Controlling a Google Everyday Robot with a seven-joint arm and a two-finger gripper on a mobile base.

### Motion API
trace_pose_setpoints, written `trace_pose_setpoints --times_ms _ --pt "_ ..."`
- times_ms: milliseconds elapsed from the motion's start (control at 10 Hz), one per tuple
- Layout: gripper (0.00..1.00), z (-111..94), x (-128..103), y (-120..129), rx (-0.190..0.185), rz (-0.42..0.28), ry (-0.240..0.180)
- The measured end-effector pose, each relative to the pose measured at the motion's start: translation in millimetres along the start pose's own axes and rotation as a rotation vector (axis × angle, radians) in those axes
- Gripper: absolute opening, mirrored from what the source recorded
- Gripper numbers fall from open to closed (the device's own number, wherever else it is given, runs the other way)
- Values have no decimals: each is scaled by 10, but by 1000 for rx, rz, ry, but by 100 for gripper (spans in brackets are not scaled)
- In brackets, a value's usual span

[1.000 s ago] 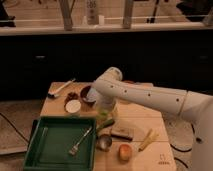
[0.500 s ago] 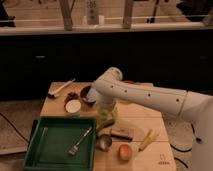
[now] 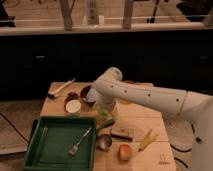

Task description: Place pepper in plastic cup

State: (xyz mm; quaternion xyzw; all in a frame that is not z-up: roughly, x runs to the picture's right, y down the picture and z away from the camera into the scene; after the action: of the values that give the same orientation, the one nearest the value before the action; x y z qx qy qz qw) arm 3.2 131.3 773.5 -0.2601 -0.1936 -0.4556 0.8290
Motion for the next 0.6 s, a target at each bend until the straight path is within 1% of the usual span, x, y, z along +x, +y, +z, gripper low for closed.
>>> trace_pose_setpoints --times_ms 600 --pt "75 0 0 0 0 0 0"
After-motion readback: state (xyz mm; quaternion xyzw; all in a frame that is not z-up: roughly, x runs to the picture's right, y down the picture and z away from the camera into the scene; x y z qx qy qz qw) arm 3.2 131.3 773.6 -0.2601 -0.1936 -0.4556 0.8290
